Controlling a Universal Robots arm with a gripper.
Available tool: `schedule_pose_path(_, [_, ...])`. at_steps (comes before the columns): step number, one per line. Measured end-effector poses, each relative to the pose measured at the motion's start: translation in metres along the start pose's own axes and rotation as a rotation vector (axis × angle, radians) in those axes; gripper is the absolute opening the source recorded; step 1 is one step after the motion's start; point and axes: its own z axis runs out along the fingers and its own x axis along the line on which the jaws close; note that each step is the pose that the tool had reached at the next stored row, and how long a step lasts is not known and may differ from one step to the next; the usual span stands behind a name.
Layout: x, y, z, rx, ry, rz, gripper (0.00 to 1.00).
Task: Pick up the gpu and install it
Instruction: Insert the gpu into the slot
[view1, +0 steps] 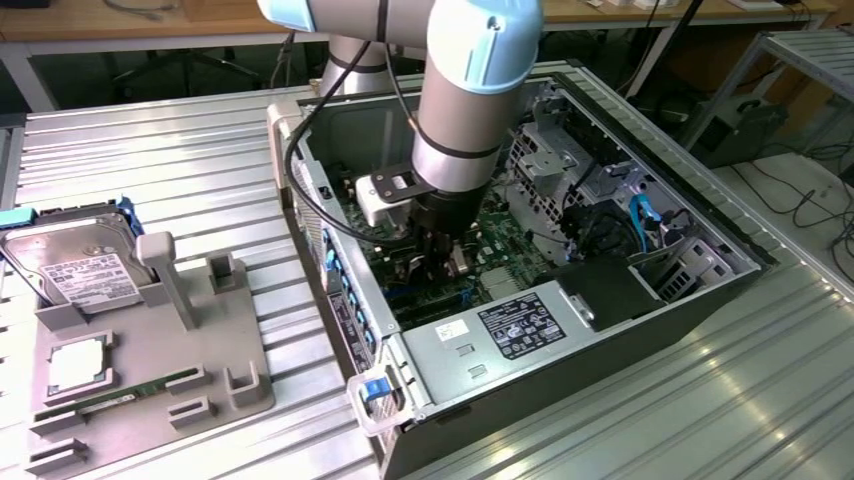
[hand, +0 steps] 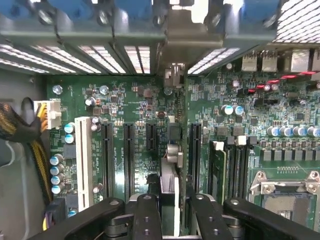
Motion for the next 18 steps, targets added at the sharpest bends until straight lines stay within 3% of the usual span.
schedule_pose_path(3, [0.000,0.0001,0.0056,0.0009,-0.0014,0.000,0.28])
schedule_pose_path(8, [0.000,0.0001,0.0068,0.0007,-0.0012,0.000,0.28])
schedule_pose_path(10, [-0.001,-0.0002,0.0088,0.0032,-0.0059,0.000,0.29])
schedule_pose_path(12, [0.000,0.0000,0.0065,0.0007,-0.0013,0.000,0.35])
schedule_pose_path(13, [0.000,0.0000,0.0057,0.0008,-0.0013,0.000,0.35])
schedule_pose_path(14, [0.000,0.0000,0.0043,0.0011,-0.0016,0.000,0.41])
schedule_pose_path(18, [-0.001,-0.0006,-0.0124,0.0020,-0.0008,0.000,0.41])
